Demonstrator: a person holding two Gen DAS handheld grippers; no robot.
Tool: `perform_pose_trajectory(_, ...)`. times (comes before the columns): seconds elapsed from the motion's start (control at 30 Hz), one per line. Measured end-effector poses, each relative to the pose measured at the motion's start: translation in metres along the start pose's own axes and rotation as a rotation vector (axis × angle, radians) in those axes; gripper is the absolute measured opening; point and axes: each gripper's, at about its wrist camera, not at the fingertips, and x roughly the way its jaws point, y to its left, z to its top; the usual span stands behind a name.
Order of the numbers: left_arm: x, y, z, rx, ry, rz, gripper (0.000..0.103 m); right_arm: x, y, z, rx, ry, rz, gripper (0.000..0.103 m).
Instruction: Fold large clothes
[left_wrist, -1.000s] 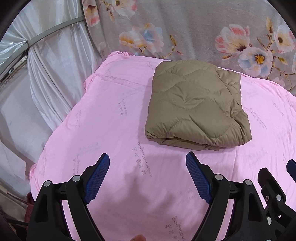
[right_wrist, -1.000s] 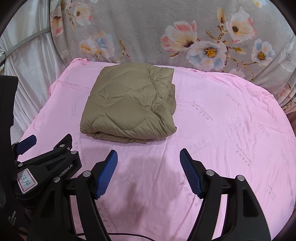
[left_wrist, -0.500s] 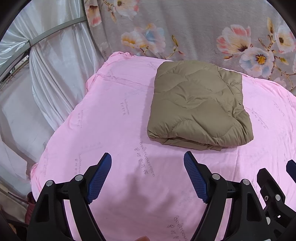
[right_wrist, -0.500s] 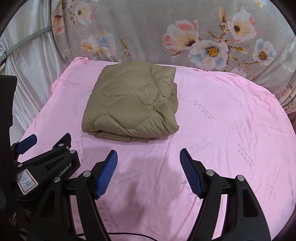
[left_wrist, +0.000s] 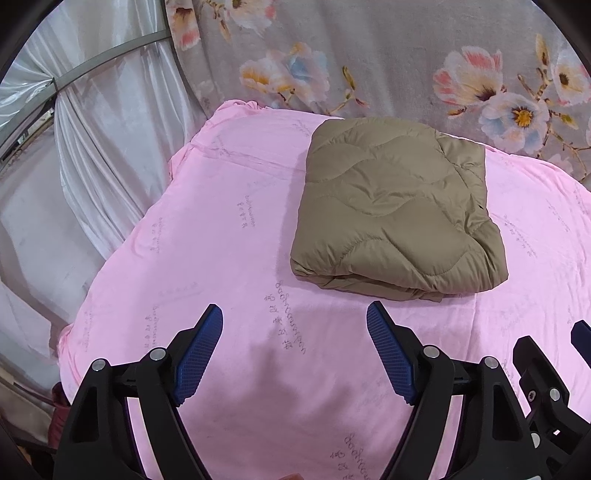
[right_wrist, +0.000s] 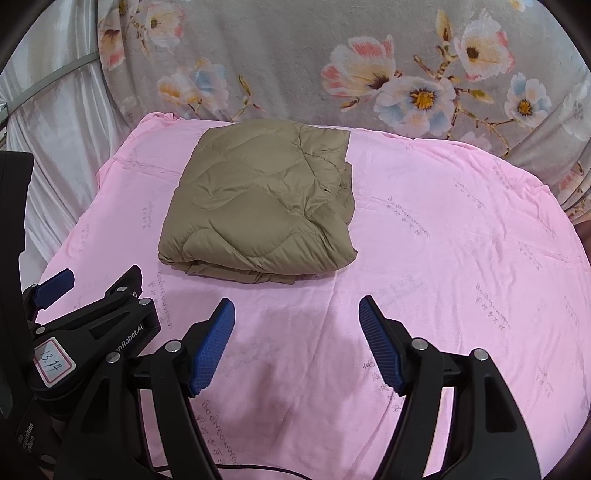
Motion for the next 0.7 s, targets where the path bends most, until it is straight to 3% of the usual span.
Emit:
perform_pose_trajectory(0.33, 0.0039, -0.0048, -0.0002, 0.008, -0.029, -0.005, 0.076, 0.0026, -0.0009, 0.0001, -0.001, 0.003, -0.001, 0.067)
perform_pose_trajectory(0.7, 0.0102, -0.0056, -0.0018, -0.011, 0.008, -0.004, 0.074, 0.0069, -0.0054, -0.0017, -0.003, 0.01, 0.003, 0.067)
